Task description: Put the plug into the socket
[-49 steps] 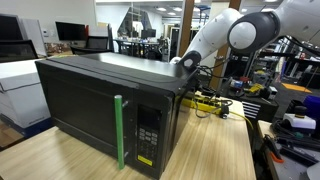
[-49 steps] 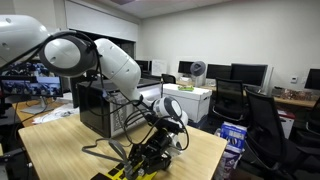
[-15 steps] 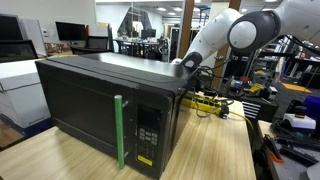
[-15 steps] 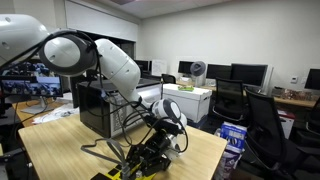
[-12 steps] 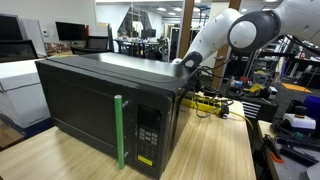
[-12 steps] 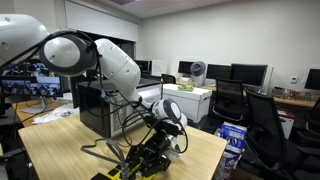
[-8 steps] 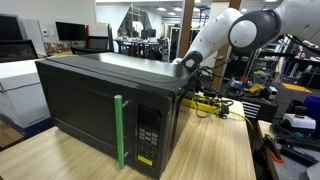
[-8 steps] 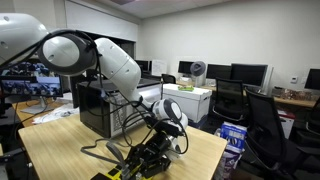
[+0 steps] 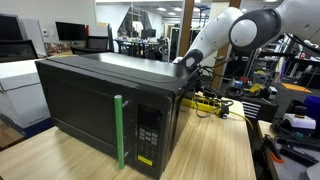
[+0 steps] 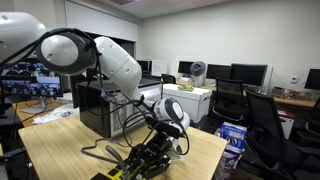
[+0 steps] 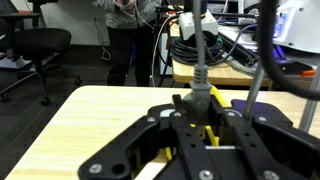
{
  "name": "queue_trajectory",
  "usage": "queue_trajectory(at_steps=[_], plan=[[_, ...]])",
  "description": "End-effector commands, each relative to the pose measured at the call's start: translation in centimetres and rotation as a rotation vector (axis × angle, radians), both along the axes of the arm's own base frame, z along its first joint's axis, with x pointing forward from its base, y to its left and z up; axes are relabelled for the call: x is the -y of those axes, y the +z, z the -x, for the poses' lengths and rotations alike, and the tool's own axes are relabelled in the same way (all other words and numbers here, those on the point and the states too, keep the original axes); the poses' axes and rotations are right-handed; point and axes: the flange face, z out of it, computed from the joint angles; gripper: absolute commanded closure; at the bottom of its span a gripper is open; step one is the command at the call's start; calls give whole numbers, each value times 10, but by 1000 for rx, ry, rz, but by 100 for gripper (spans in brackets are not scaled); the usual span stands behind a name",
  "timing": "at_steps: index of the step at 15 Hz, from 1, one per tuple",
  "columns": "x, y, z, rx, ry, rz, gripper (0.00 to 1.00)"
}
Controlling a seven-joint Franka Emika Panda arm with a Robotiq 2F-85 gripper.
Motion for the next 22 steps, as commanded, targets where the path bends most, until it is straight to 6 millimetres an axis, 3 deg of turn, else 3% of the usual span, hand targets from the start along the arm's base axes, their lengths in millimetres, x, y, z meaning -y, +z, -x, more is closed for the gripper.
queue_trajectory(at_steps=[1,5,22], plan=[[3,-8,-1,100,-38,-14,92],[12,-5,-8,140,-48,20,92],[10,-14,-22,174,8,-3,92]])
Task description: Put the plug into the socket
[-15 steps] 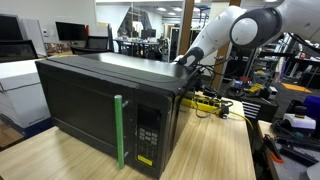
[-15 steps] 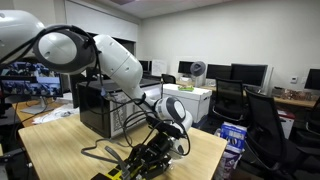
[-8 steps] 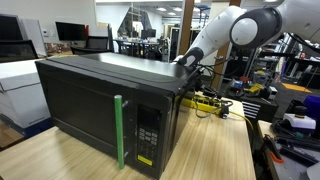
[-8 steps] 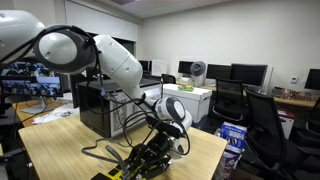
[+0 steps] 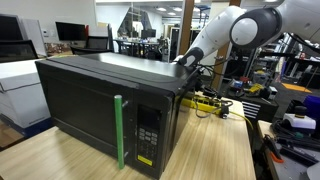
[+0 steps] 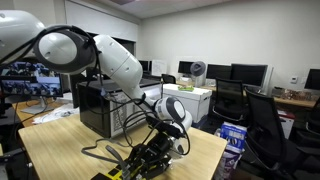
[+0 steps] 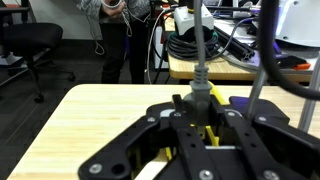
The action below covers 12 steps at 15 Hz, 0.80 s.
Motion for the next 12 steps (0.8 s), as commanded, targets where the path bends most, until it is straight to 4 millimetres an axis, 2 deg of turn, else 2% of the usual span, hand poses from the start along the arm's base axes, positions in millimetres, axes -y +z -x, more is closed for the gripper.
queue_trajectory(at_steps=[1,2,3,4,6,10,12], plan=[[5,-18,-24,142,43,-1,92],[5,-17,-25,142,43,-1,92],[5,-17,-26,142,45,0,88],[5,-16,-26,141,47,1,48],[5,-19,-34,186,69,2,42],[9,-11,-49,273,100,6,12],[9,-3,-51,296,106,13,0]])
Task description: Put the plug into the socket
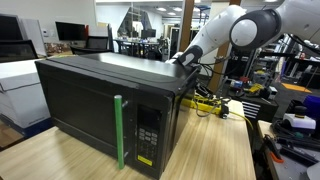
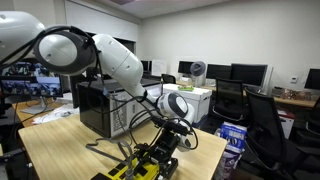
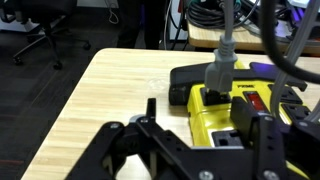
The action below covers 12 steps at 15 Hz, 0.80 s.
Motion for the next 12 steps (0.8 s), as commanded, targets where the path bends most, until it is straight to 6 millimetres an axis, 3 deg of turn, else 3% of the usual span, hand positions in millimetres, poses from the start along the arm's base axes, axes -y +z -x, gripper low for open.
queue_trajectory(at_steps=[1,5,10,12], plan=[[-3,-5,-22,157,29,3,0],[-10,26,-28,194,10,8,0],[-31,76,-66,436,43,43,0],[-35,92,-71,489,64,89,0]])
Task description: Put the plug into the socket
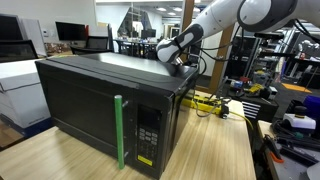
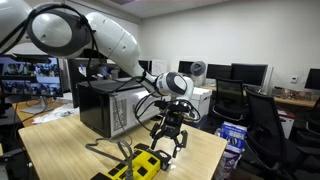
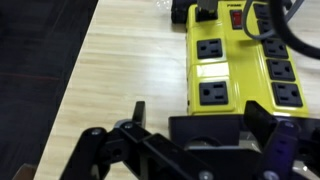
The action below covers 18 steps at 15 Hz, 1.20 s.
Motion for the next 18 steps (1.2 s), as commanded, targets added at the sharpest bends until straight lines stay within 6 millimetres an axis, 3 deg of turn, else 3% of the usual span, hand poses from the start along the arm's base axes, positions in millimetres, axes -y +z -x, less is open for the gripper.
queue_trajectory(at_steps=[1,6,7,11,15,18], plan=[[-11,31,5,92,-13,65,0],[-8,84,23,348,-170,91,0],[-8,105,40,363,-184,83,0],[-12,139,80,290,-181,89,0],[-20,158,99,239,-166,78,0],[-23,158,111,152,-134,96,0]])
